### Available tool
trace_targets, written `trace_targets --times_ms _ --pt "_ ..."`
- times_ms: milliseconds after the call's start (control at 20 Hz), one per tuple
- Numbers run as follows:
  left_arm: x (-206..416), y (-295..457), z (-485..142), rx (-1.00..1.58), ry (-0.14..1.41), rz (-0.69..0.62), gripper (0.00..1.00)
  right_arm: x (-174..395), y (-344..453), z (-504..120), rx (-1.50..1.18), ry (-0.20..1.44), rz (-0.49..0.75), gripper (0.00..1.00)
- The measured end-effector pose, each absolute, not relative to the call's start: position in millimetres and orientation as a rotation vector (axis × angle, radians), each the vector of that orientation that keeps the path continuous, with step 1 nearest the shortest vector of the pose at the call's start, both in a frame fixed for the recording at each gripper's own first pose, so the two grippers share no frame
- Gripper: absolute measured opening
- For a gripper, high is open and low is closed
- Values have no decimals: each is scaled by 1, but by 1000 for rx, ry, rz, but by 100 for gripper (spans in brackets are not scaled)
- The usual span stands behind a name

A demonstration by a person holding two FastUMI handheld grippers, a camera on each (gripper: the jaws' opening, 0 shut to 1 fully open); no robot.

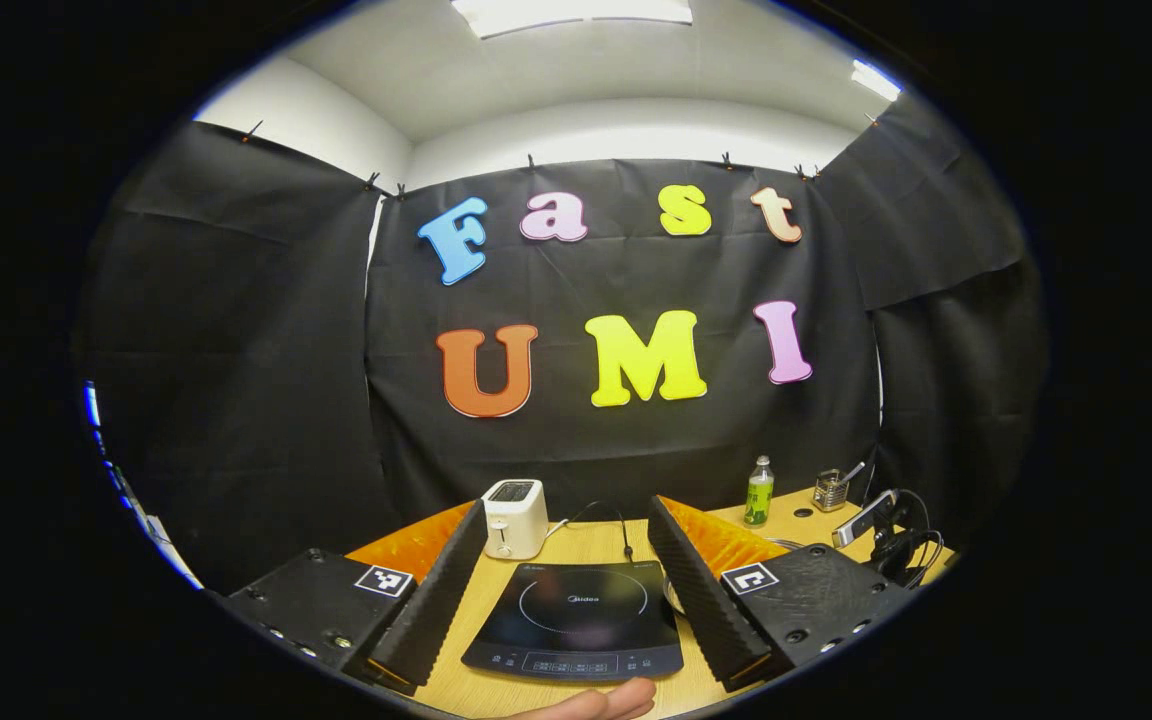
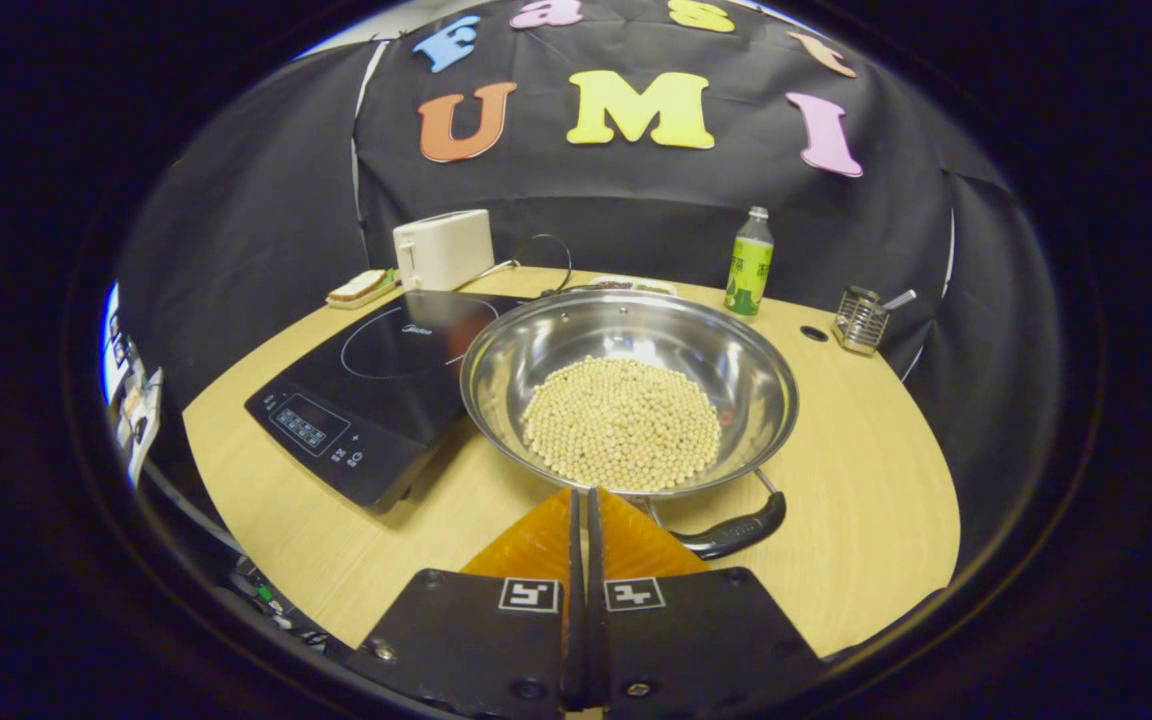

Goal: First push the handle of the pot to place it horizontally, then grasp the pot with both hands and set it on the induction cooktop.

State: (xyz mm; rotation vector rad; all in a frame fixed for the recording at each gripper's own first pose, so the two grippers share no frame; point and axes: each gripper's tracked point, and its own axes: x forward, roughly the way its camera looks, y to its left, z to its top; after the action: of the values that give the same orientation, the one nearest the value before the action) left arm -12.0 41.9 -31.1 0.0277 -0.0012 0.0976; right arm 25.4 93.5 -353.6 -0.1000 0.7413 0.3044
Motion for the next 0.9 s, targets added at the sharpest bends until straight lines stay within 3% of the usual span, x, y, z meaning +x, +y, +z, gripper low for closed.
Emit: trace_targets --times_ms 50,900 --pt "-10 43 -31 28 -1 100 96 25 94 -355 -102 750 310 0" --pt "33 17 -48 9 58 60 96 39 48 -377 -32 836 332 4"
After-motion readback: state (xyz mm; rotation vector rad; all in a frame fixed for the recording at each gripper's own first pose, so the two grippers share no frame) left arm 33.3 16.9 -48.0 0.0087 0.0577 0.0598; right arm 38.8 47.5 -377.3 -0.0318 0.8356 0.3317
